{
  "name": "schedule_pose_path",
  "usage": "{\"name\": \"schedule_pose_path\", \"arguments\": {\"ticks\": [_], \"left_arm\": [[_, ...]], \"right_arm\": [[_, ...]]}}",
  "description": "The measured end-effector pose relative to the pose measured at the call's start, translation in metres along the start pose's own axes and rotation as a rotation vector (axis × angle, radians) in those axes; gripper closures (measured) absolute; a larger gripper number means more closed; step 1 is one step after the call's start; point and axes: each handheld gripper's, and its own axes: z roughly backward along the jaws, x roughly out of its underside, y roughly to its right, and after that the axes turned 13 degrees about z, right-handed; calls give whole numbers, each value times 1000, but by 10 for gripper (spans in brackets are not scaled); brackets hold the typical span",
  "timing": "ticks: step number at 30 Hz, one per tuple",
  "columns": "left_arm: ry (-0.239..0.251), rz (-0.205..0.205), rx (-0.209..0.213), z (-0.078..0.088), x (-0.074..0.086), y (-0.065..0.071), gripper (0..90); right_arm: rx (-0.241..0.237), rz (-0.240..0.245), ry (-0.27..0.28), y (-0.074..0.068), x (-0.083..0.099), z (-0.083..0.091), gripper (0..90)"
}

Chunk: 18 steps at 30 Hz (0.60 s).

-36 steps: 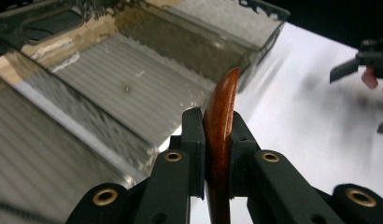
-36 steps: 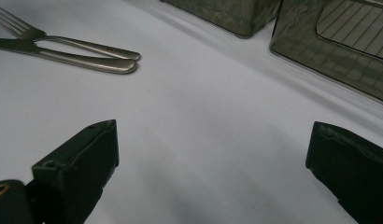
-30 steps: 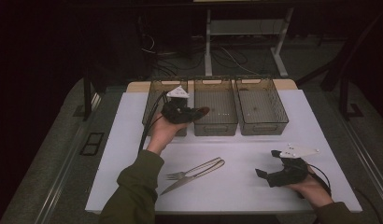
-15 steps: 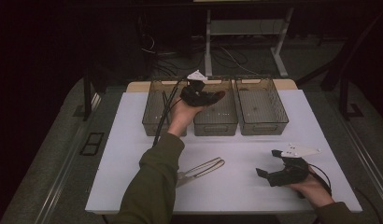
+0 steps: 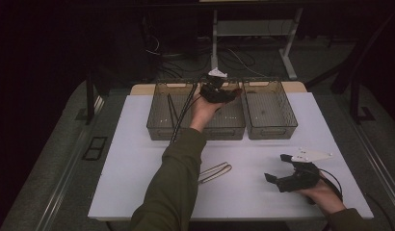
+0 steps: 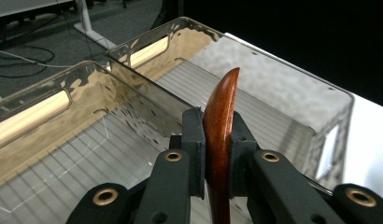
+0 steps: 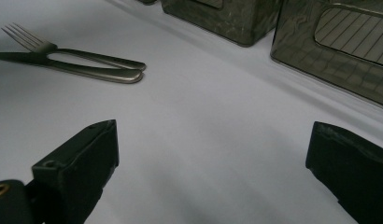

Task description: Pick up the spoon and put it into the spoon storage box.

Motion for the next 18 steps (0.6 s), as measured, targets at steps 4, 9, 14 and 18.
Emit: {"name": "schedule_pose_path", "arguments": {"ticks": [4,9,14,18], "left_arm": [[-10,29,-13,-11,5,-5,800],[-11,35,-36,-14,7,-6,672],[-6,20,-42,-8,4,-4,565],[-2,-1,-35,0,2,-2,495]], "right_arm": [[2,-5,2,1,0,1,20],[-2,-7,5,2,0,2,21],[-2,-4,5,1,0,1,20],[2,-5,-1,1,0,1,20]]}}
